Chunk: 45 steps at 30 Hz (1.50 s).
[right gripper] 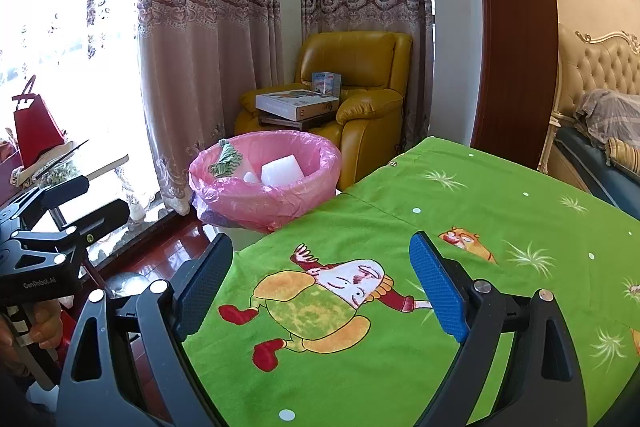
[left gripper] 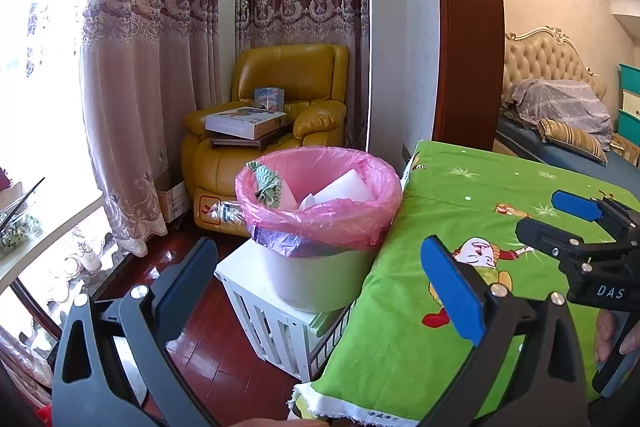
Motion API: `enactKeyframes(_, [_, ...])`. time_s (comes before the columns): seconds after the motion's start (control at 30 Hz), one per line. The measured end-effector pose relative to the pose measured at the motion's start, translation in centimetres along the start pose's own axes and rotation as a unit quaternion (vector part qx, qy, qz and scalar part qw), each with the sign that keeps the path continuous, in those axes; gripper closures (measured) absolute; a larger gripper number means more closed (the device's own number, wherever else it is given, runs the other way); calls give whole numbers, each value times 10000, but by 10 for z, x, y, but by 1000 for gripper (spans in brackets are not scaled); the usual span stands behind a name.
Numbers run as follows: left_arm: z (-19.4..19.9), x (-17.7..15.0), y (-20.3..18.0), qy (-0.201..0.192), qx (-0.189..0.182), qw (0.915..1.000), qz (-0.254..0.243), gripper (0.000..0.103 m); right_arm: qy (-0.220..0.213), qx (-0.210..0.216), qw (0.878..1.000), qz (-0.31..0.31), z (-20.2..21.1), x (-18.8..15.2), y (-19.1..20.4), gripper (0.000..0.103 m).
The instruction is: Collect trash
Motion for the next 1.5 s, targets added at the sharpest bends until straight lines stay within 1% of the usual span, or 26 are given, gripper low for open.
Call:
enactKeyframes(0.33, [0,-1,-1,19,-23,10000,-15,4,-21,1,10000,20,1,0,2,19])
enactKeyframes(0.67, [-2,-2,4,8,-48,10000,49,4,-281,-108,9994,169,18,4,6,18])
enactKeyframes(0.8, [-3,-2,3,26,-76,10000,23,4,-381,-59,9991,200,24,6,10,19])
enactKeyframes(1.27, [-3,-2,6,8,-102,9999,25,4,-877,-151,9954,364,47,18,14,19])
enactKeyframes(1.5, [-3,-3,8,-35,-110,9999,-3,4,-925,-85,9948,425,47,15,18,18])
Point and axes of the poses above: each gripper's, at about its wrist camera, not at the fingertips, and z roughly against the way its jaws point, y to its left, x to its top, the point moved 9 cm from there along -z, roughly the way its jaws point, and after that the axes turned 6 degrees about y, right-handed, at the moved point
